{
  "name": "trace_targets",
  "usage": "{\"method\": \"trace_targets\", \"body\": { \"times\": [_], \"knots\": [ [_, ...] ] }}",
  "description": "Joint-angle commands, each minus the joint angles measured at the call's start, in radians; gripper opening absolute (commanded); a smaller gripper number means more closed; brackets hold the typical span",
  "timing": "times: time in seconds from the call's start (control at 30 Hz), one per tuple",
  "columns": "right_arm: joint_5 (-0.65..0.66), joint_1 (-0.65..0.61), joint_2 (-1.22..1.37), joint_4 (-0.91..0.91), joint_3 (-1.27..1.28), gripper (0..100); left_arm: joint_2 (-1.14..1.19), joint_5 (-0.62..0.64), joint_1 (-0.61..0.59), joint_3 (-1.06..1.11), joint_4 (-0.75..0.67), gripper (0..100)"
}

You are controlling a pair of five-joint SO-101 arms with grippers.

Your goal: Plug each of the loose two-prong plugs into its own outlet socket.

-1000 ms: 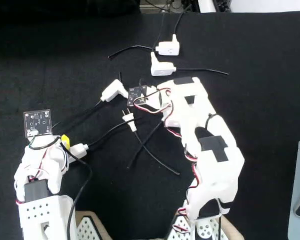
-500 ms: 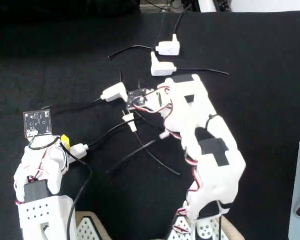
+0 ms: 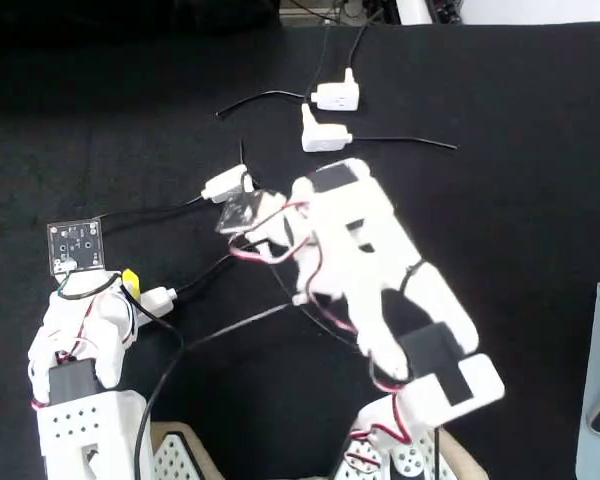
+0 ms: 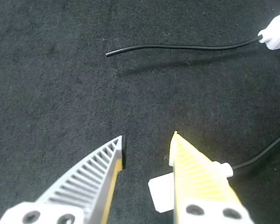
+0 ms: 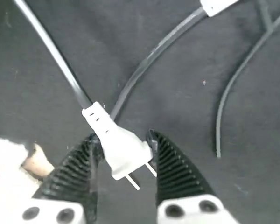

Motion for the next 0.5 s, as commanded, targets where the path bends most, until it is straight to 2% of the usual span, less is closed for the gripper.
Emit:
{"method": "trace_targets", "body": {
  "times": [0.0, 0.13, 0.33, 0.4, 0.47],
  "knots": [
    [-0.170, -0.037, -0.081, -0.236, 0.125, 1.3, -0.009, 0.003, 0.005, -0.008, 0.002, 17],
    [-0.368, -0.023, -0.084, -0.423, 0.217, 1.3, -0.009, 0.003, 0.004, -0.008, 0.002, 17],
    [-0.497, 0.041, -0.084, -0.431, 0.232, 1.6, -0.009, 0.003, 0.004, -0.008, 0.000, 17],
    [-0.512, 0.058, -0.084, -0.420, 0.240, 5.4, -0.009, 0.003, 0.004, -0.008, 0.000, 17],
    [-0.499, 0.068, -0.088, -0.370, 0.245, 14.5, -0.009, 0.003, 0.005, -0.008, 0.000, 17]
  ]
}}
